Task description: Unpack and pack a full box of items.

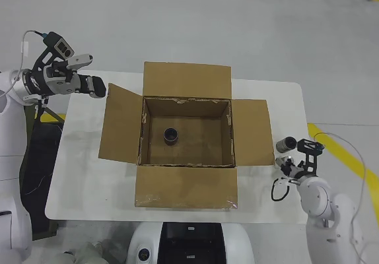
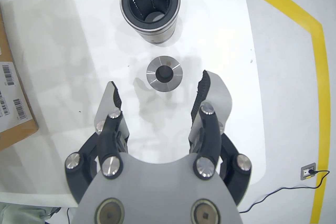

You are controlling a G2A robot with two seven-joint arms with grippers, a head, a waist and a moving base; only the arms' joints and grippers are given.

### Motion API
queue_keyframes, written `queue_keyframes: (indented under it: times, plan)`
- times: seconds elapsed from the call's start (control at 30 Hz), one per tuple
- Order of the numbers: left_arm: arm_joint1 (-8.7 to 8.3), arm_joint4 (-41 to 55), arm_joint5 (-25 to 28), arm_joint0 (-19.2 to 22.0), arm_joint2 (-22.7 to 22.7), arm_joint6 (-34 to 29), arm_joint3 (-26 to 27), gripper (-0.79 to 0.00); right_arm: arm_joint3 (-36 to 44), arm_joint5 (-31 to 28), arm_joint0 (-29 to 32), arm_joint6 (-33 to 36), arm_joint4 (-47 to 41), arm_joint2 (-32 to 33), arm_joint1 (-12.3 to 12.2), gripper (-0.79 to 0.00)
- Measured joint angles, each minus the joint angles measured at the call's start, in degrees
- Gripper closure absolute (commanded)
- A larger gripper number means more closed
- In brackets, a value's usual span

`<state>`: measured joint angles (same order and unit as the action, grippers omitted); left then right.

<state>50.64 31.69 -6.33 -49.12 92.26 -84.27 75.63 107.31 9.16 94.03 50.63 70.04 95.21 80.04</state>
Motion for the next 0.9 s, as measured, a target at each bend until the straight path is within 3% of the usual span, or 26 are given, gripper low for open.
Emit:
queue_keyframes:
  times: [0.47,0.73,0.9]
  plan:
    - [0.00,0.0,0.0,0.0,0.0,0.0,0.0,-0.785,-4.9,-0.4,-3.6,0.8,-0.8,-0.6,-0.5,-0.483]
    - [0.00,0.0,0.0,0.0,0.0,0.0,0.0,-0.785,-6.8,-0.1,-4.3,0.2,-1.7,-0.9,-0.7,-0.274]
    - [0.00,0.0,0.0,0.0,0.0,0.0,0.0,-0.785,-7.1,0.1,-4.3,0.0,-1.9,-1.0,-0.9,-0.194]
